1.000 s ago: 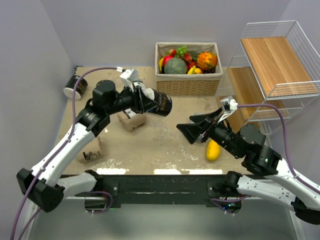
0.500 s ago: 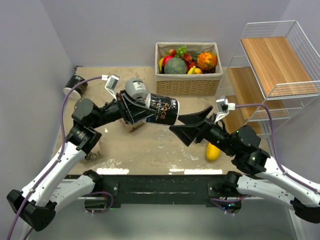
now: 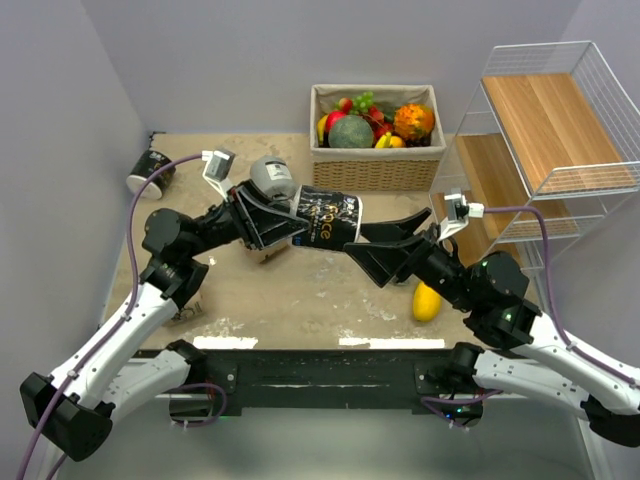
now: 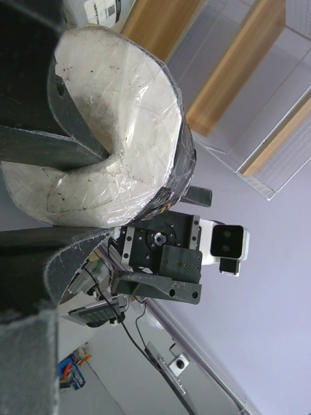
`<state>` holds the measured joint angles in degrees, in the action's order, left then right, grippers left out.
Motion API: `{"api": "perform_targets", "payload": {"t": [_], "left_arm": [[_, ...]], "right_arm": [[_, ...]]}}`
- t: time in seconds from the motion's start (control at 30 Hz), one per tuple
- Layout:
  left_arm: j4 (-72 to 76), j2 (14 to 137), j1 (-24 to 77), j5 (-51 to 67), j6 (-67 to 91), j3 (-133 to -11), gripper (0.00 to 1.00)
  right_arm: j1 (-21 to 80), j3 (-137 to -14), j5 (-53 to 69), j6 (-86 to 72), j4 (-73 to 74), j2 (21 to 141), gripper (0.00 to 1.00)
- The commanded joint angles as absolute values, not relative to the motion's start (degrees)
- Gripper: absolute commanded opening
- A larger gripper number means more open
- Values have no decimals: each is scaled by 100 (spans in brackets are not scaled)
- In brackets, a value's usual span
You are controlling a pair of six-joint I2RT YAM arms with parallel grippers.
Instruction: Place and organize the paper towels onto the shelf
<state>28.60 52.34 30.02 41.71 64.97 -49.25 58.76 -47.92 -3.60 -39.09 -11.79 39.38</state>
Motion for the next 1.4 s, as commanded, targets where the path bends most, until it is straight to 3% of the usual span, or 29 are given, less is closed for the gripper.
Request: {"api": "perform_targets", "payload": {"t": [0.0, 0.2, 0.77, 0.87, 1.0, 1.17, 1.23, 1.37], "left_arm": [[3384, 5194, 3015, 4342, 6592, -5036, 33], [3269, 5343, 3015, 4368, 6557, -5106, 33], [3920, 5449, 3015, 4315, 6829, -4869, 33], [4025, 5475, 3015, 4342, 6864, -4799, 33], [4331, 5476, 3015, 4316, 6987, -4563, 38], [4947, 5537, 3023, 4342, 7295, -4281, 43], [5246, 5511, 3023, 4342, 7391, -4149, 52], [5142, 5458, 3023, 4342, 7199, -4174, 70]], "right_arm": [[5880, -5018, -886, -3964, -1012, 3885, 91], [5880, -4983, -1283, -3885, -677, 3612, 93], [5880, -5098, -756, -3894, -1362, 4236, 90], [5880, -4984, -668, -3850, -1695, 4289, 82], [5880, -4720, -536, -3806, -2354, 4289, 61], [5880, -4667, -598, -3692, -2531, 4333, 47], [5880, -4667, -685, -3586, -2514, 4333, 38], [5871, -4824, -879, -3385, -2093, 4237, 35]]}}
